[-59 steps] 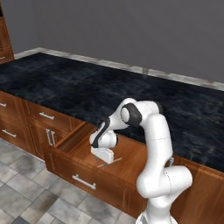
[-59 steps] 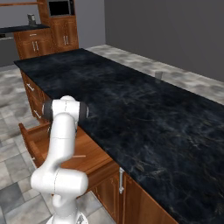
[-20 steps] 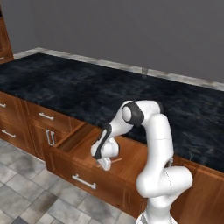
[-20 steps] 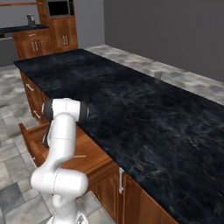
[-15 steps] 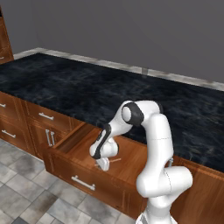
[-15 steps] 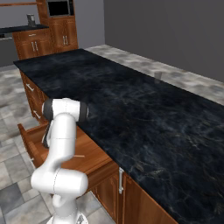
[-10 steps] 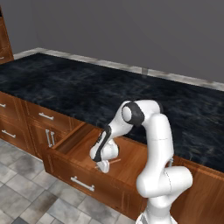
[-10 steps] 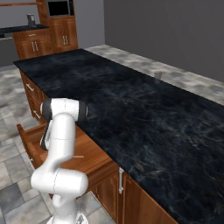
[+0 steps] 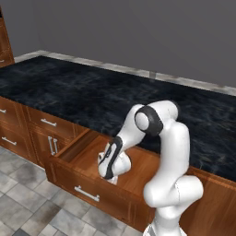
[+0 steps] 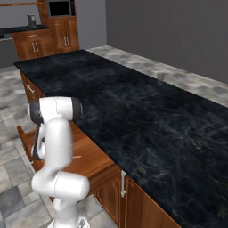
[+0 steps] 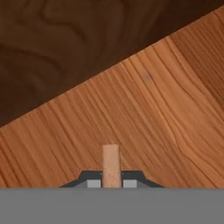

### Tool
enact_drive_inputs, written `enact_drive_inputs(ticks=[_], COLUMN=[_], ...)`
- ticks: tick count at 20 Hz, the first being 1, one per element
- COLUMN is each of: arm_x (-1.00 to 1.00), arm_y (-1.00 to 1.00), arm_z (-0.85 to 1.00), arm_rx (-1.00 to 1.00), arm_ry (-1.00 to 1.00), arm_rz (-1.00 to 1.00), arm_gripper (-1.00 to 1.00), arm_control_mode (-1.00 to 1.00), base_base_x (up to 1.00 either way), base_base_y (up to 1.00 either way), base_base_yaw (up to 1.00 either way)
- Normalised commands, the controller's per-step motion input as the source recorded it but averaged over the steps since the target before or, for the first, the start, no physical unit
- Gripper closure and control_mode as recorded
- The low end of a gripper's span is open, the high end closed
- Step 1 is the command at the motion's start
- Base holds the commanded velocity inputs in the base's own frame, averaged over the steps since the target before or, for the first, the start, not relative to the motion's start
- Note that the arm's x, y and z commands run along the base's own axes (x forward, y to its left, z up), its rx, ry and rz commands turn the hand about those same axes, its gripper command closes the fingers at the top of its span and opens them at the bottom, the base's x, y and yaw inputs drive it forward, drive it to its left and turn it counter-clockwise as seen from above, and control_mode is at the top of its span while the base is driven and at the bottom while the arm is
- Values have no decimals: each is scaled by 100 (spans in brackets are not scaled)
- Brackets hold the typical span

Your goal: Take a straw from the drawer in front and place it inside the glass cup on the dining counter.

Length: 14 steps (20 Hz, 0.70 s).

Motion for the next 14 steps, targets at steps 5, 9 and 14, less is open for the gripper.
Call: enact_drive_inputs(ticks=[5, 9, 14], arm_x=[0, 8, 23], arm_y=[-12, -19, -31], arm_z=[100, 98, 92], arm_rx=[0, 0, 2], arm_ry=[-11, -2, 1], arm_rz=[-4, -3, 0], arm_gripper=[100, 100, 100], arm_control_mode=[-100, -100, -100], base_base_x=[0, 0, 0], base_base_y=[0, 0, 0], base_base_yaw=[0, 0, 0])
